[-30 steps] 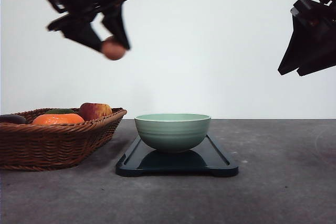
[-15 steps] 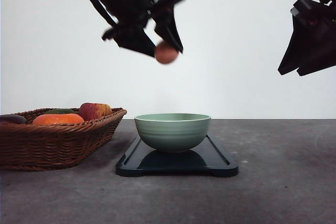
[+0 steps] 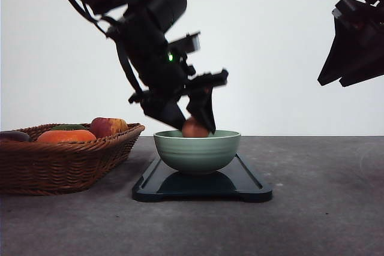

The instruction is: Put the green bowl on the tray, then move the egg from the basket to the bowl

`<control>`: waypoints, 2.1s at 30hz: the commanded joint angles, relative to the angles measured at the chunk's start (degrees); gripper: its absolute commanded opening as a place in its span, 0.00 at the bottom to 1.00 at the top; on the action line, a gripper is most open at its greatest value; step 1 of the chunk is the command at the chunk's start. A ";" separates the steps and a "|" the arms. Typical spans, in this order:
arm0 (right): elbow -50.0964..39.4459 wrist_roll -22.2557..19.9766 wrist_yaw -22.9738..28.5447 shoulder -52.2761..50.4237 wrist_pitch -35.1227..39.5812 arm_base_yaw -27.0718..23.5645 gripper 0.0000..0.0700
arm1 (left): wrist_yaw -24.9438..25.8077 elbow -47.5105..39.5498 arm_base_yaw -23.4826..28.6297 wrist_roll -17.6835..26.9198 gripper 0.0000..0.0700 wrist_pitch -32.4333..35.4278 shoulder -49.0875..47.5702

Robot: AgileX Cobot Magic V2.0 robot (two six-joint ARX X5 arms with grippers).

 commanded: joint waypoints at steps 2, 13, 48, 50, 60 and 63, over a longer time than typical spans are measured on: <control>0.57 -0.65 0.09 0.48 0.72 0.15 0.38 | -0.04 1.18 -0.57 0.74 0.32 0.95 2.15; 0.57 -0.63 0.09 0.48 0.72 0.15 0.38 | -0.04 1.18 -0.83 0.50 0.33 1.16 4.37; 0.57 -0.63 0.08 0.48 0.59 0.15 0.38 | 0.03 17.04 -0.54 0.14 0.67 -21.56 2.16; 0.57 -0.65 0.09 0.48 0.49 0.15 0.38 | 0.31 17.03 0.13 0.32 0.66 -23.60 0.46; 0.57 -0.63 0.07 0.48 0.52 0.15 0.38 | 0.50 5.40 6.15 1.79 0.66 -26.00 -15.69; 0.57 -0.63 0.07 0.48 0.52 0.15 0.38 | 1.19 -0.73 8.73 2.92 0.66 -24.57 -22.11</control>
